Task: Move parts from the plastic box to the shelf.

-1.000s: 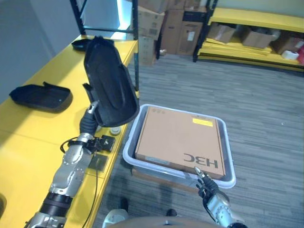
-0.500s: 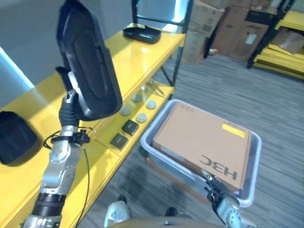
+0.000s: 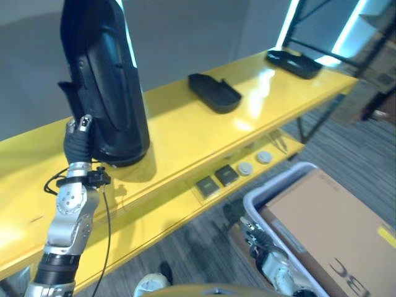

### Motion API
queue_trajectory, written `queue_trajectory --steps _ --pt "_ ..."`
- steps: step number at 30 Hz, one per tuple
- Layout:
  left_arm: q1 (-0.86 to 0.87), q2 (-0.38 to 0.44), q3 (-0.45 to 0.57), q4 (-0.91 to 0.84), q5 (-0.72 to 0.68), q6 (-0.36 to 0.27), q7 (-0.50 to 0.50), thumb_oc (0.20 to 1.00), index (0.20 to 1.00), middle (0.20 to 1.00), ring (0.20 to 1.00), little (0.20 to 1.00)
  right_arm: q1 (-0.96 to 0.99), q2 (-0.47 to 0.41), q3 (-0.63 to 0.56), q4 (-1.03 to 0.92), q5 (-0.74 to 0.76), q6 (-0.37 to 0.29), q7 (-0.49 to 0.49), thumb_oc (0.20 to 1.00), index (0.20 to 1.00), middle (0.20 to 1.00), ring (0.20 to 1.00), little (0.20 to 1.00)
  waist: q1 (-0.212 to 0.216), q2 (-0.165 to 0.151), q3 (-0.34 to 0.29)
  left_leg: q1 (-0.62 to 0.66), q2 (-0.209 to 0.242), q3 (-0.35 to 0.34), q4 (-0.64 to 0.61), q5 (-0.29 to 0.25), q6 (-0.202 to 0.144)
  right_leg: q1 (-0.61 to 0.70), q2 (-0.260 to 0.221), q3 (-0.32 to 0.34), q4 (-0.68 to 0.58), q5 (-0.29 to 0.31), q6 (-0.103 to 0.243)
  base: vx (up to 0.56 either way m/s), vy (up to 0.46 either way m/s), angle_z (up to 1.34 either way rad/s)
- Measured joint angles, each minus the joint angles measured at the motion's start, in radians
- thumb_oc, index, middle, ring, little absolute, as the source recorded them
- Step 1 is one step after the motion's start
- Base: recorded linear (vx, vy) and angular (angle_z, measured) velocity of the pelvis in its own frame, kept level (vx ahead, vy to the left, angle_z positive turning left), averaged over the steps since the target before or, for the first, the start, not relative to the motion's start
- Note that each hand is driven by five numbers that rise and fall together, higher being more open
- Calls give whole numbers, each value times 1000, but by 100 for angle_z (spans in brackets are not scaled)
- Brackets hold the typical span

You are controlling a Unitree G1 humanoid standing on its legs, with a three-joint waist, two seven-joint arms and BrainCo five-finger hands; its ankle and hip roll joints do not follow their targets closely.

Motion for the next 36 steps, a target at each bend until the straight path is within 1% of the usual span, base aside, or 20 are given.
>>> queue_trajectory --steps 3,8,12,14,15,16,17,19,20,21,22,23,24,25,26,28,30,33,35,36 --pt "29 4 59 0 1 0 1 200 200 200 200 200 -27 25 31 0 -3 15 4 1000 1000 1000 1000 1000 23 5 3 11 -31 -24 -13 -4 21 12 -19 36 4 1 17 -3 209 33" --pt "64 29 100 0 13 0 0 200 200 200 200 200 -31 30 48 5 -38 27 4 1000 1000 1000 1000 1000 58 4 3 15 -44 -37 -13 -12 10 14 -34 48 25 -7 54 -6 220 7" --pt "67 33 94 2 62 -1 -10 200 200 200 200 200 -30 15 55 15 -37 26 -9 1000 1000 1000 1000 1000 53 9 18 -27 -60 -69 -17 -27 27 -47 -75 50 159 -37 67 -20 203 25" --pt "64 31 68 8 79 0 -22 200 200 200 200 200 -14 1 47 21 -32 26 -16 1000 1000 1000 1000 1000 10 50 37 -33 -54 -137 -20 -26 31 -117 -88 114 350 -5 34 -26 34 89" --pt "63 36 60 7 82 0 -23 200 200 200 200 200 -3 -5 50 20 -27 27 -20 1000 1000 1000 1000 1000 4 59 39 -33 -42 -166 -18 -26 32 -171 -72 176 434 -17 32 17 -11 85" --pt "64 40 60 9 88 -2 -23 200 200 200 200 200 1 -4 56 21 -23 27 -19 1000 1000 1000 1000 1000 2 66 46 -38 -32 -193 -17 -25 34 -198 -33 234 464 -78 44 75 -79 112" --pt "64 69 61 31 90 -2 -14 200 200 200 200 200 18 1 52 22 -19 28 -8 1000 1000 1000 1000 1000 -20 71 64 -68 -25 -255 -8 -25 33 -239 100 342 440 -161 35 101 -111 119" --pt "65 69 61 45 97 8 5 200 200 200 200 200 18 5 21 47 -20 33 6 1000 1000 1000 1000 1000 -38 53 63 -94 -27 -280 -10 -35 18 -243 184 374 336 -187 -8 111 -114 114" --pt "65 71 58 47 97 15 8 200 200 200 200 200 16 14 -2 70 -20 38 11 1000 1000 1000 1000 1000 -44 26 60 -105 -48 -282 -10 -62 -24 -249 202 381 244 -195 -26 156 -121 131" --pt "67 71 56 58 107 18 9 200 200 200 200 200 17 33 -50 111 -25 41 16 1000 1000 1000 1000 1000 -75 -58 81 -169 -120 -254 216 -97 11 -261 132 390 213 -119 -92 159 -128 103" --pt "88 57 55 58 114 23 9 200 200 200 200 200 21 16 -58 122 -35 46 19 1000 1000 1000 1000 1000 -66 -51 80 -174 -109 -252 351 -154 7 -257 128 395 210 -122 -81 118 -102 41" --pt "132 48 60 53 116 31 9 200 200 200 200 200 35 -31 -52 108 -39 49 39 1000 1000 1000 1000 1000 -38 10 66 -79 -38 -293 320 -255 -20 -254 167 392 218 -114 -59 68 -89 -22" --pt "132 17 71 69 117 41 9 200 200 200 200 200 37 -31 -52 136 -41 54 51 1000 1000 1000 1000 1000 -33 19 79 -33 -60 -296 225 -239 -20 -241 159 401 216 -97 -38 108 -156 4" --pt "131 21 62 54 117 46 16 200 200 200 200 200 46 -33 -57 152 -42 61 72 1000 1000 1000 1000 1000 -43 -1 58 -5 -63 -288 118 -164 -34 -220 161 388 125 -83 -42 145 -204 37" --pt "130 23 62 48 117 46 20 200 200 200 200 200 41 -35 -60 159 -42 61 76 1000 1000 1000 1000 1000 -39 -7 55 1 -62 -281 99 -127 -29 -206 161 377 90 -49 -49 143 -195 30" --pt "131 9 47 40 120 71 40 200 200 200 200 200 29 -34 -50 201 -52 59 78 1000 1000 1000 1000 1000 -33 4 31 19 -57 -287 49 -103 -53 -149 182 372 -38 24 -48 110 -135 5" --pt "133 3 47 37 127 80 47 200 200 200 200 200 39 -34 -50 192 -60 59 79 1000 1000 1000 1000 1000 -35 0 16 33 -54 -287 26 -87 -53 -118 194 371 -87 53 -49 95 -98 2" --pt "132 -8 45 31 137 103 59 200 200 200 200 200 40 -37 -51 192 -74 60 79 1000 1000 1000 1000 1000 -55 16 3 47 -48 -282 7 -66 -42 -78 206 353 -137 70 -58 50 -66 11" --pt "128 -22 36 31 138 113 62 200 200 200 200 200 48 -39 -52 181 -75 61 78 1000 1000 1000 1000 1000 -69 22 1 37 -43 -265 15 -80 -67 -70 204 330 -137 70 -70 -22 -11 25" --pt "99 -21 5 39 137 120 69 200 200 200 200 200 67 -42 -48 160 -75 61 76 1000 1000 1000 1000 1000 -86 16 4 5 -34 -225 53 -102 -133 -68 192 305 -137 77 -90 -11 88 48"
